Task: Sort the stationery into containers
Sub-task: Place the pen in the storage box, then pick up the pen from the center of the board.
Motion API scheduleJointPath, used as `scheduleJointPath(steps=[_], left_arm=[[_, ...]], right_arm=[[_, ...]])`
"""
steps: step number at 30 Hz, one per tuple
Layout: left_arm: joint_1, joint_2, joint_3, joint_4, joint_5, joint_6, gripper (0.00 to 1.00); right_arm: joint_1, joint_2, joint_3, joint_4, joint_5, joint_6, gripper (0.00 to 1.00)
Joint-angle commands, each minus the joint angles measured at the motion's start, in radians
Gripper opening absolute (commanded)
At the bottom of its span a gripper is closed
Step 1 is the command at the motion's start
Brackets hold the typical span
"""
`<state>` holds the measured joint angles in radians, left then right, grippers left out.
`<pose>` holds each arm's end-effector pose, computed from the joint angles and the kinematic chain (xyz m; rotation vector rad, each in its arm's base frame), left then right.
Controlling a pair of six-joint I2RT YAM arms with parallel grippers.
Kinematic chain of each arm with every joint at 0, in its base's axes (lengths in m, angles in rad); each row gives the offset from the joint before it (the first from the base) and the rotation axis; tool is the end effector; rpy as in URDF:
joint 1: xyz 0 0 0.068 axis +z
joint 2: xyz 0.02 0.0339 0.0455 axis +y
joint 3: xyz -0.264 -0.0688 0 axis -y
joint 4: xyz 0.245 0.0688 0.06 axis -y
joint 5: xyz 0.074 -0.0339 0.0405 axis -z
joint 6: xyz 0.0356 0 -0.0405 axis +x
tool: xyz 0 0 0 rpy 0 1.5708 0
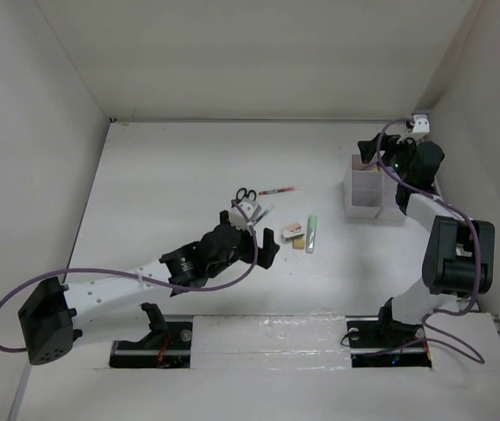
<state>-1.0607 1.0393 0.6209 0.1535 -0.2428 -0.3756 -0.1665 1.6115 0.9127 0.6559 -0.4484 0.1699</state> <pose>0.1243 -0.2046 0.2679 0.4693 1.8418 -0.7786 0.3604 -0.0449 0.2611 -0.0760 1.6198 0.3638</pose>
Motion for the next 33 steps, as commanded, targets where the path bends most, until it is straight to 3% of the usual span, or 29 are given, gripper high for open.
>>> scheduleJointPath(steps=[1,7,12,21,28,33], left_arm=[[-0.004,0.017,0.002,0.041,-0.013,0.006,1.00],[-0.004,0.145,0.117,0.003,-0.033,-0.016,1.00],[-0.004,0.353,0.311,-0.080,-0.020,-0.016,1.00],[-0.036,0.692,0.693,-0.256,0.020,-0.069,1.00],[-0.076,0.903,0.924,-0.353,0.007,-0.091,1.00],[-0.076,0.993,0.988,-0.371,-0.006,-0.071,0.96]], right_arm=[[-0.007,-0.073,-0.006,0.099,0.008,0.010,1.00],[0.039,-0.205,0.011,0.010,0.046,0.066,1.00],[0.148,-0.347,0.049,-0.309,0.270,0.052,1.00],[0.157,-0.635,0.063,-0.699,0.500,0.148,0.97],[0.157,-0.786,0.064,-0.826,0.491,0.157,0.97],[0.157,-0.840,0.054,-0.858,0.433,0.148,0.97]])
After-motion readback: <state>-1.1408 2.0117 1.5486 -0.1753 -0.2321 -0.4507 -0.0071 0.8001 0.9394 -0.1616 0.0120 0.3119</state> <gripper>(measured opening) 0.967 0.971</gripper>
